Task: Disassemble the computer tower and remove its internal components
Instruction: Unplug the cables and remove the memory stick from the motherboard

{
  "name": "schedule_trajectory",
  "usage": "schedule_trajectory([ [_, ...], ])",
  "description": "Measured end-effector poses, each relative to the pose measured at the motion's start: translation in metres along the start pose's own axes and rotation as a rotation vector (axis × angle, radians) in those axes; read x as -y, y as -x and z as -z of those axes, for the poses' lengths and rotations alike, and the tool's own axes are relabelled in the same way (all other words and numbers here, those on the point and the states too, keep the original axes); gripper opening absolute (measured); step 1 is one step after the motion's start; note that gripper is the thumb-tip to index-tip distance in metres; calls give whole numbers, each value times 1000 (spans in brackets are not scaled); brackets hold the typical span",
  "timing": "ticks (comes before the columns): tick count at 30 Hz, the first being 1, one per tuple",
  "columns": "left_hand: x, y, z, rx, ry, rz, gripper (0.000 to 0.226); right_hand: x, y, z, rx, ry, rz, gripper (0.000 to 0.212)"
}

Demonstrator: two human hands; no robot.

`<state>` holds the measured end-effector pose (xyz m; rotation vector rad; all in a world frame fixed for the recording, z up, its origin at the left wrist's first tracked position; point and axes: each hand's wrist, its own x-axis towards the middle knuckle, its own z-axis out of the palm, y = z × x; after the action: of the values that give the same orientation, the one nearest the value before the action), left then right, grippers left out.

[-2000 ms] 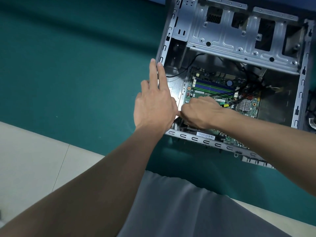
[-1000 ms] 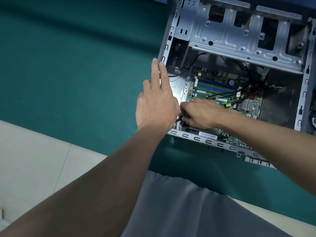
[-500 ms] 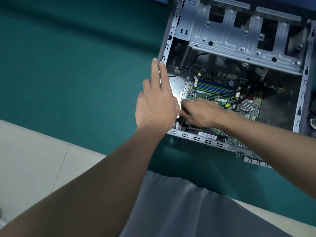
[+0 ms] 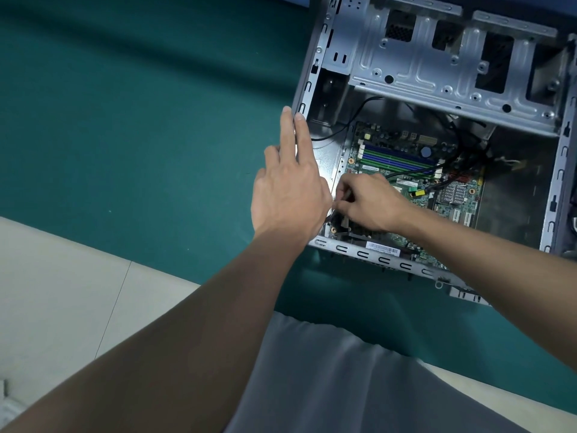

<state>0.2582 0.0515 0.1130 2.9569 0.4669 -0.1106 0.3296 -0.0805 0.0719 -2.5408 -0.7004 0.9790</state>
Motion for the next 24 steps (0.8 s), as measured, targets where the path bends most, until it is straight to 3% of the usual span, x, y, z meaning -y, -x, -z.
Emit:
schedule_trajectory([
  [6, -1, 0, 0, 1, 13, 1, 78, -8, 0, 23, -55, -616, -198, 15],
  [12, -1, 0, -1, 0, 20, -2, 77, -5, -7, 37, -222, -681, -208, 22],
  [14, -1, 0, 0, 3, 20, 0, 77, -5, -13, 36, -183, -514, -141, 19],
  [19, -1, 0, -1, 6, 14, 7, 77, 2, -20, 18, 23, 207, 185, 11],
  [22, -1, -1, -1, 14, 18, 9, 77, 6, -21, 5, 154, 455, 209, 22],
  [24, 0, 0, -1, 12, 16, 9, 77, 7, -22, 0, 169, 487, 207, 20],
])
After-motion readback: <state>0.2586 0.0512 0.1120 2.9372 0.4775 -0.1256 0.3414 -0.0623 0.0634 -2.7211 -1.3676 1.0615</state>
